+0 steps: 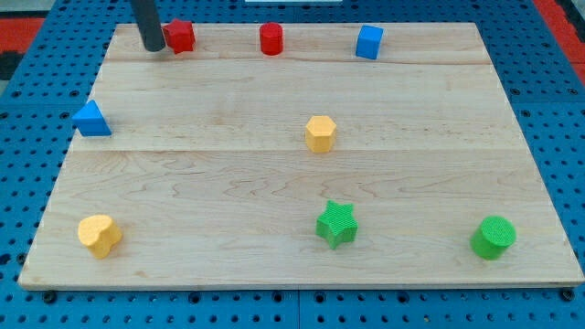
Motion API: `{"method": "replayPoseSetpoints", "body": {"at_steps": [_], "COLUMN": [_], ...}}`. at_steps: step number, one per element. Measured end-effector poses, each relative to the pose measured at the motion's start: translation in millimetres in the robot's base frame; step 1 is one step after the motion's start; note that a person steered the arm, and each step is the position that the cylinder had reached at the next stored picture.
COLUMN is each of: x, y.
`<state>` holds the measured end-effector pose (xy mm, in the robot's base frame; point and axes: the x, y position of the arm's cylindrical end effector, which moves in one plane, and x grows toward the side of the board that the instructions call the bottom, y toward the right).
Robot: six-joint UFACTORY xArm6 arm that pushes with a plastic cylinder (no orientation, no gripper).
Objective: Move the red blocks to center of the board
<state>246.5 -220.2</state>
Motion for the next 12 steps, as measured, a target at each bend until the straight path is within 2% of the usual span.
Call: {"method": "replayPoseSetpoints", "body": {"at_steps": [1,2,3,4,5,6,7,8,9,10,12], "x": [-22.7,-29.5,8.7,42.8,66.7,68.7,20.8,-18.6,-37.4,-44.5,-40.3], "y": [-11.2,23.0,124.9,191.5,168.7,241.9,314.5,357.5,354.5,324.8,209.7]}}
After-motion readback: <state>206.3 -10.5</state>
